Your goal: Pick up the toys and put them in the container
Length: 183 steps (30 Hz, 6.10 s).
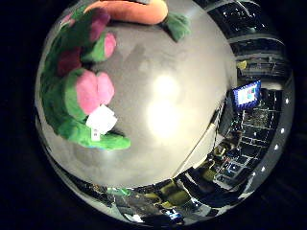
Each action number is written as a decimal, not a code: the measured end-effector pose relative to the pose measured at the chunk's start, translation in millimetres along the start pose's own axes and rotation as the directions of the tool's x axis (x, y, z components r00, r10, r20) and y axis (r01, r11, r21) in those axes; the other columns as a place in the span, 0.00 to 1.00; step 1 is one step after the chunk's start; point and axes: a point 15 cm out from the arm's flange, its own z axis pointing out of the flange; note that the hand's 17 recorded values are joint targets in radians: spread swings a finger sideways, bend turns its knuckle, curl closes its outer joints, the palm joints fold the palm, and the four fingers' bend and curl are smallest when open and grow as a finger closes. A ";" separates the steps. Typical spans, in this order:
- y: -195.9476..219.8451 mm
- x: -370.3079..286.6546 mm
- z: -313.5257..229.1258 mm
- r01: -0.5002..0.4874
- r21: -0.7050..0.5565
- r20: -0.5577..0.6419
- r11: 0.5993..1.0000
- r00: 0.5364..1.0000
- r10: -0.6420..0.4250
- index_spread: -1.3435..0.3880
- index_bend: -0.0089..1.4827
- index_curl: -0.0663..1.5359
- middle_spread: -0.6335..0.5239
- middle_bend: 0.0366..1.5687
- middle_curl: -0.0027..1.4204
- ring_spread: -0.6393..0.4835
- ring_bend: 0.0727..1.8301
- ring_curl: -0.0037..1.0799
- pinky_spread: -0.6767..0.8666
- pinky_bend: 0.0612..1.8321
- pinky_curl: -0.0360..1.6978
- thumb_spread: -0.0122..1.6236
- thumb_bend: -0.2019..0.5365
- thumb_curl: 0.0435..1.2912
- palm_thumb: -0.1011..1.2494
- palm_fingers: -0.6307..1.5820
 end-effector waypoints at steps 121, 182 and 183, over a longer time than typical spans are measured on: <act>-17.0 84.6 -134.7 0.282 -0.020 -0.306 0.959 0.912 -0.274 0.51 0.11 0.22 0.52 0.10 0.21 0.67 0.13 0.22 0.70 0.20 0.21 0.59 0.25 0.31 0.72 0.33; -124.0 140.3 -4.4 0.418 -0.116 -0.383 0.901 0.818 -0.429 0.45 0.61 0.38 0.45 0.10 0.18 0.60 0.03 0.16 0.67 0.09 0.15 0.56 0.25 0.31 0.76 0.46; -123.9 141.4 -4.5 0.416 -0.112 -0.384 0.902 0.820 -0.426 0.46 0.63 0.39 0.45 0.10 0.18 0.59 0.03 0.15 0.68 0.09 0.16 0.56 0.26 0.31 0.77 0.46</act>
